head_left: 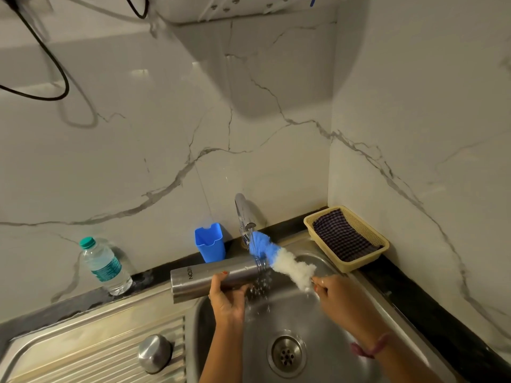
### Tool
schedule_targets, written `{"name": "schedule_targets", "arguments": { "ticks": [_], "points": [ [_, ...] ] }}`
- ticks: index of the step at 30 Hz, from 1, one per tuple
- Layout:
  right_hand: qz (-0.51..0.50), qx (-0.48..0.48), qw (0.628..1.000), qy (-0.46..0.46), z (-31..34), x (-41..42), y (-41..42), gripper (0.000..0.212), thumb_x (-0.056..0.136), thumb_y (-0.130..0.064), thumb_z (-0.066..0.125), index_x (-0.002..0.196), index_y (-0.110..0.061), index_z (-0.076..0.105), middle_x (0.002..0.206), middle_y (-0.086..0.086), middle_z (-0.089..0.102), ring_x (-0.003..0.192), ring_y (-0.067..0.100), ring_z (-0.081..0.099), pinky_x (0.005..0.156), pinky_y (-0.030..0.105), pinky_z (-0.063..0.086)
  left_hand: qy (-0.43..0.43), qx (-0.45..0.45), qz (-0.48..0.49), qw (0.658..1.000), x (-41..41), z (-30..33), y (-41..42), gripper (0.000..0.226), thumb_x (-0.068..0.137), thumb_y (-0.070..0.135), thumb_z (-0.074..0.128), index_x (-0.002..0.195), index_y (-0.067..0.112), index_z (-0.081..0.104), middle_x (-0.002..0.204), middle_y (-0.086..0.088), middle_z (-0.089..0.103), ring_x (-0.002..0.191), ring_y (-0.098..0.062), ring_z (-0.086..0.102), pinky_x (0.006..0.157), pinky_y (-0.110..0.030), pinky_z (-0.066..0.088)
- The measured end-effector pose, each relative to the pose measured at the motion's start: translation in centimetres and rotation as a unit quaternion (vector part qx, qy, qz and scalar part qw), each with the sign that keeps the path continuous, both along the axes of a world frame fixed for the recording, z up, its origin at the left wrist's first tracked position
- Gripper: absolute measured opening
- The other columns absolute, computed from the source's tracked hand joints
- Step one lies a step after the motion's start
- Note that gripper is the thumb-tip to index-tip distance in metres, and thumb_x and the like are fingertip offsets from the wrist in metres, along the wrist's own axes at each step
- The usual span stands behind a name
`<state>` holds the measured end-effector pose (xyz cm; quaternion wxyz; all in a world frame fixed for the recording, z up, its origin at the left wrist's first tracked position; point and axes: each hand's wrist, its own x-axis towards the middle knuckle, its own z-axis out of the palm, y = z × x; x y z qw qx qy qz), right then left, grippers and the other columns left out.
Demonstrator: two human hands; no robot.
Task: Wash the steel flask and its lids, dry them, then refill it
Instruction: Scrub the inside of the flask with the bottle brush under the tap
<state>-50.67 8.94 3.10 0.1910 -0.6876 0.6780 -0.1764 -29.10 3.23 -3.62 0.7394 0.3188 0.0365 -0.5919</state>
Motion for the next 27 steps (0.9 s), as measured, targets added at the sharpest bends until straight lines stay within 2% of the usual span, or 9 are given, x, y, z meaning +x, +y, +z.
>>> {"name": "schedule_targets", "arguments": {
  "ticks": [3, 6, 9, 11, 14, 16, 19, 24, 27],
  "points": [
    [0.018, -0.005, 1.0, -0.01, 0.2, 0.4, -0.1, 0.032, 0.1, -0.029, 0.043, 0.126, -0.023, 0.058, 0.107, -0.002, 0.068, 0.086, 0.004, 0.059, 0.072, 0.013, 0.042, 0.004, -0.02, -0.003, 1.0, 0.0, -0.1, 0.3, 0.055, 0.09, 0.003, 0.054, 0.141, 0.018, 0.04, 0.134, -0.016, 0.056, 0.123, -0.036, 0.054, 0.109, -0.064, 0.037],
    [0.019, -0.008, 1.0, 0.0, 0.8, -1.0, 0.7, 0.029, 0.099, -0.03, 0.043, 0.118, -0.021, 0.063, 0.093, -0.009, 0.065, 0.075, 0.0, 0.053, 0.067, 0.01, 0.037, -0.008, -0.028, 0.004, 1.0, 0.5, 0.0, 0.3, 0.043, 0.09, 0.001, 0.052, 0.13, 0.016, 0.051, 0.133, -0.014, 0.059, 0.123, -0.033, 0.055, 0.111, -0.062, 0.035],
    [0.011, 0.019, 1.0, 0.015, 1.4, -2.2, 1.4, 0.023, 0.098, -0.029, 0.045, 0.086, -0.03, 0.065, 0.067, -0.017, 0.048, 0.064, -0.001, 0.048, 0.057, 0.009, 0.033, -0.019, -0.033, 0.006, 0.999, 0.8, 0.1, 0.6, 0.029, 0.09, 0.001, 0.05, 0.114, 0.016, 0.057, 0.12, -0.011, 0.063, 0.125, -0.033, 0.053, 0.112, -0.061, 0.034],
    [0.006, 0.021, 0.999, 0.029, 1.6, -2.0, 1.4, 0.032, 0.099, -0.028, 0.045, 0.068, -0.035, 0.047, 0.057, -0.014, 0.038, 0.056, -0.001, 0.043, 0.052, 0.01, 0.031, -0.019, -0.036, -0.003, 0.999, 1.0, 0.0, 0.6, 0.036, 0.085, -0.002, 0.052, 0.115, 0.016, 0.057, 0.125, -0.012, 0.061, 0.13, -0.035, 0.049, 0.11, -0.064, 0.035],
    [0.005, -0.004, 1.0, 0.026, 1.2, -1.1, 0.8, 0.027, 0.1, -0.028, 0.044, 0.081, -0.027, 0.062, 0.06, -0.015, 0.044, 0.055, -0.001, 0.043, 0.05, 0.009, 0.03, -0.005, -0.033, -0.019, 0.999, 1.1, -0.1, 0.5, 0.051, 0.07, -0.005, 0.056, 0.115, 0.018, 0.059, 0.136, -0.014, 0.055, 0.129, -0.039, 0.048, 0.105, -0.069, 0.037],
    [0.009, -0.008, 1.0, -0.007, 0.7, -0.3, 0.3, 0.026, 0.1, -0.029, 0.044, 0.11, -0.022, 0.067, 0.086, -0.012, 0.066, 0.071, -0.001, 0.055, 0.059, 0.006, 0.035, -0.014, -0.04, -0.031, 0.999, 0.9, 0.0, 0.7, 0.051, 0.069, -0.006, 0.055, 0.114, 0.02, 0.059, 0.13, -0.014, 0.058, 0.126, -0.041, 0.05, 0.104, -0.071, 0.036],
    [0.018, -0.015, 0.999, -0.031, 0.3, 0.6, 0.1, 0.032, 0.099, -0.028, 0.045, 0.128, -0.022, 0.059, 0.116, -0.005, 0.067, 0.098, 0.005, 0.062, 0.077, 0.011, 0.043, -0.015, -0.049, -0.043, 0.998, 0.5, 0.1, 1.0, 0.048, 0.079, -0.009, 0.049, 0.116, 0.021, 0.057, 0.122, -0.015, 0.06, 0.119, -0.041, 0.053, 0.105, -0.072, 0.033],
    [0.001, 0.007, 1.0, -0.017, -0.7, -1.0, 0.6, 0.029, 0.099, -0.029, 0.043, 0.115, -0.02, 0.065, 0.075, -0.014, 0.054, 0.07, 0.0, 0.05, 0.065, 0.012, 0.041, -0.011, -0.047, -0.035, 0.998, 0.9, -0.1, 1.2, 0.046, 0.082, -0.008, 0.05, 0.116, 0.021, 0.057, 0.121, -0.013, 0.061, 0.117, -0.038, 0.054, 0.104, -0.071, 0.036],
    [-0.004, 0.012, 1.0, -0.027, -1.1, -1.6, 1.1, 0.029, 0.099, -0.029, 0.044, 0.12, -0.023, 0.063, 0.092, -0.01, 0.065, 0.074, 0.0, 0.054, 0.066, 0.009, 0.038, 0.002, -0.049, -0.027, 0.998, 1.4, -0.5, 1.2, 0.039, 0.086, -0.007, 0.05, 0.115, 0.018, 0.058, 0.126, -0.013, 0.06, 0.117, -0.036, 0.055, 0.097, -0.072, 0.042]
  ]
}}
